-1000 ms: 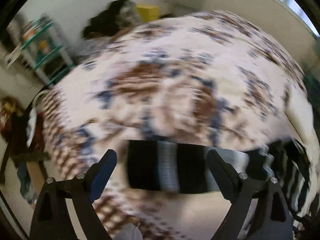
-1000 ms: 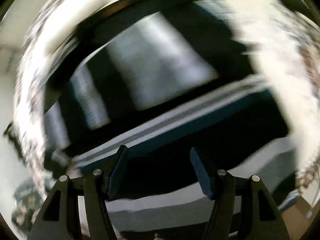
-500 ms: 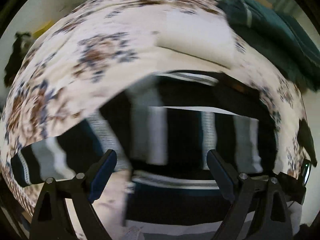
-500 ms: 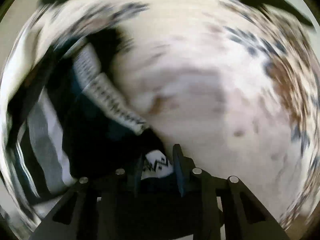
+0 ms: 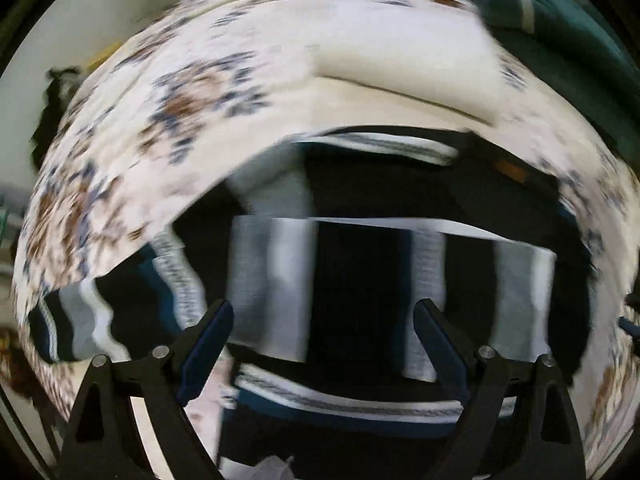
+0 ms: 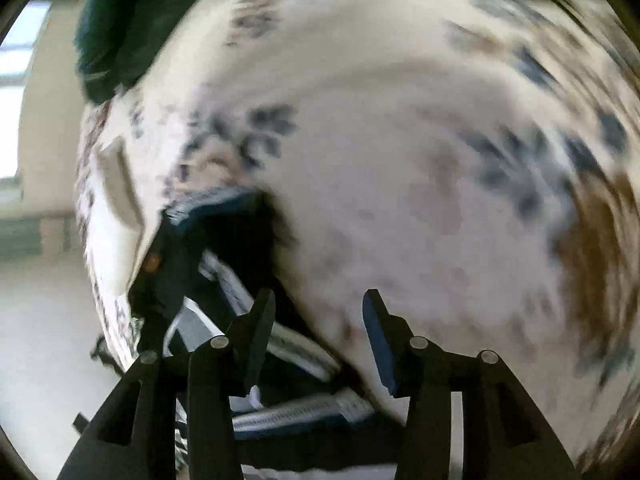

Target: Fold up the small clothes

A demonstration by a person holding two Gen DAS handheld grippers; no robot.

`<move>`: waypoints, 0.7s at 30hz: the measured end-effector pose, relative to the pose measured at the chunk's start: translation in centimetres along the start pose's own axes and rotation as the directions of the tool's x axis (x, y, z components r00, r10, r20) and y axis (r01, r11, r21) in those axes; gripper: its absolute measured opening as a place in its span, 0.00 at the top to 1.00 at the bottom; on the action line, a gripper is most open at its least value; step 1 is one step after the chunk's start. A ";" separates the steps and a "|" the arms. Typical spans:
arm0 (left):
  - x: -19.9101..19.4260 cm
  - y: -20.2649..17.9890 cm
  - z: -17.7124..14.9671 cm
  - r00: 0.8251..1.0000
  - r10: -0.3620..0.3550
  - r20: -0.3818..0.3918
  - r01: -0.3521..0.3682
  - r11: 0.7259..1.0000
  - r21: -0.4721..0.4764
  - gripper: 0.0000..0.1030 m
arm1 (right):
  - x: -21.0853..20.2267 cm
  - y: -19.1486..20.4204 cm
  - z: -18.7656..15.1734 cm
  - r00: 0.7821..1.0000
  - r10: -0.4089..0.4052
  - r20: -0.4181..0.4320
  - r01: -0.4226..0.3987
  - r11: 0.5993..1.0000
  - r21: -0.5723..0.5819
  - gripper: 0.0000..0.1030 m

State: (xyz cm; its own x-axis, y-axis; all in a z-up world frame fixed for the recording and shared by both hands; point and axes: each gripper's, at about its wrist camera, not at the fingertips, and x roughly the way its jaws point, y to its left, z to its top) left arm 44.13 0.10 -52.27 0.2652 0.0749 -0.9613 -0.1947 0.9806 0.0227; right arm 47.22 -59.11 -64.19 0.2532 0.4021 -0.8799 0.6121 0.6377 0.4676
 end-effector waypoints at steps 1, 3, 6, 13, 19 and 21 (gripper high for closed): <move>-0.1 1.1 0.0 1.000 0.003 0.006 -0.003 1.000 -0.028 0.11 | 0.3 1.5 1.0 1.000 0.001 -0.011 -0.002 0.999 -0.043 0.54; -0.2 4.4 -0.4 1.000 0.026 0.011 -0.024 0.993 -0.112 0.11 | 1.3 3.6 1.0 0.999 0.016 -0.028 -0.019 0.996 -0.092 0.54; 0.7 7.4 -0.9 1.000 -0.012 -0.019 0.007 0.978 -0.206 0.11 | 2.9 5.5 -0.2 0.997 0.021 -0.073 -0.030 0.992 -0.126 0.54; 6.9 6.3 0.7 0.995 -0.075 -0.064 0.068 0.992 -0.109 0.79 | 5.8 5.2 -2.8 0.993 -0.039 -0.107 0.026 0.992 -0.123 0.53; 1.9 7.5 1.0 0.987 -0.113 0.112 0.124 0.987 -0.097 0.97 | 4.9 4.7 -3.9 0.995 -0.062 -0.082 0.055 0.995 -0.089 0.53; -0.4 9.0 1.1 0.981 -0.110 0.159 0.131 0.982 -0.133 0.97 | 4.2 4.5 -4.1 0.996 -0.064 -0.067 0.059 0.995 -0.075 0.53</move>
State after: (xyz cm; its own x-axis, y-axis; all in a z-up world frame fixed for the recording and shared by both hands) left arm 43.31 9.11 -51.35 0.4316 -0.0054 -0.9021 -0.2819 0.9491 -0.1406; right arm 47.97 -51.86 -65.47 0.1631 0.4036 -0.9003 0.5680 0.7077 0.4202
